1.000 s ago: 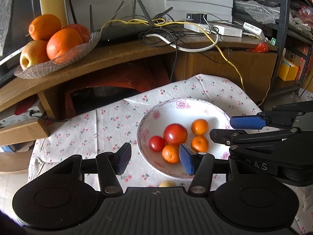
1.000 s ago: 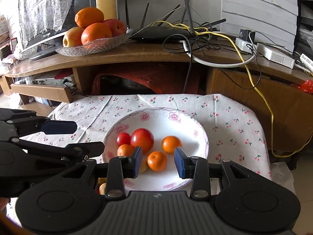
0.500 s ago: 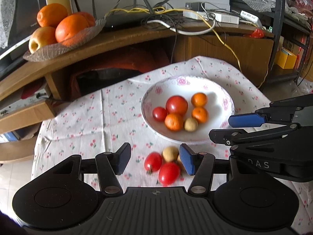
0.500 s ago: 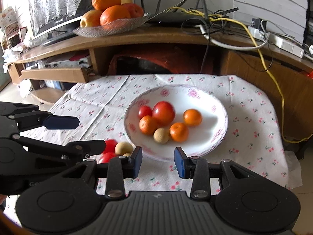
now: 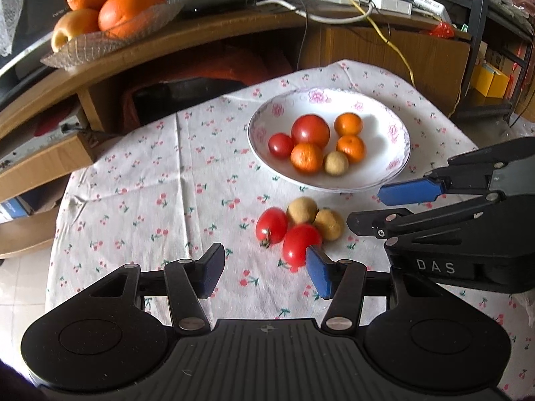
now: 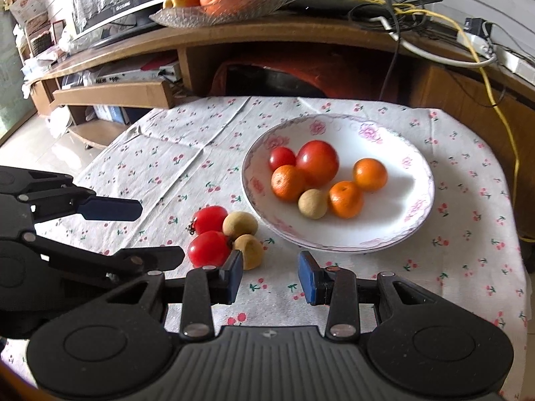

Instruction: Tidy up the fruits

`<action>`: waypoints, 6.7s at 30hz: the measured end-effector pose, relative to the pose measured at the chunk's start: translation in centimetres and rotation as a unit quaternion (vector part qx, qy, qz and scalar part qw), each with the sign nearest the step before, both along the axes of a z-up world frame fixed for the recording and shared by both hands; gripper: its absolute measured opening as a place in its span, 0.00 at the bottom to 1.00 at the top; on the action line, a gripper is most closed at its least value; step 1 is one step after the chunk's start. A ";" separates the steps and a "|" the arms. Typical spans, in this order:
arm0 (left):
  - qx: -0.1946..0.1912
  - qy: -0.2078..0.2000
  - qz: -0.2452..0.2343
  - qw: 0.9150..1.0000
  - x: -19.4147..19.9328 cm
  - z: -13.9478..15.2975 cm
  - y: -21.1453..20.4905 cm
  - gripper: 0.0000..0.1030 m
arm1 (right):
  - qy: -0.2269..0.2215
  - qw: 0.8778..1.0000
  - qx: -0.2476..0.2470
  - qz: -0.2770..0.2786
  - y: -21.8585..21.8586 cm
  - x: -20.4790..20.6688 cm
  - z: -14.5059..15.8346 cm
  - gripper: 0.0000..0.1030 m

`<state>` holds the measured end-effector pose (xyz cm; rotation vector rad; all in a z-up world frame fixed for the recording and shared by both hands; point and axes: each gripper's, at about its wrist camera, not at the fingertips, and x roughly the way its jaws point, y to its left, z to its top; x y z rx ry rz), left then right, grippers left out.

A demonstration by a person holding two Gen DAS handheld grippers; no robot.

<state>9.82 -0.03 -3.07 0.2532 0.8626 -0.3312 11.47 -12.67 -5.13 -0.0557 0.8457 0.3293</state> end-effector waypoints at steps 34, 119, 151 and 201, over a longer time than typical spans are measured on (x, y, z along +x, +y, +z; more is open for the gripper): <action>-0.004 0.026 -0.025 0.999 -0.1 -1.4 0.9 0.69 | 0.051 0.998 0.037 0.017 0.9 3.3 -1.9 0.31; -0.008 0.072 -0.034 0.997 -1.9 -3.3 -1.2 0.63 | 0.068 0.997 -0.022 0.021 -1.6 -5.6 -1.6 0.28; -0.011 0.008 -0.018 1.000 -4.7 3.7 -3.6 0.35 | -0.025 0.999 -0.004 -0.048 -3.1 -7.8 5.8 0.25; -0.028 0.020 0.003 0.999 9.8 -0.4 -5.6 0.44 | -0.008 0.997 -0.021 -0.074 -4.8 6.7 0.7 0.26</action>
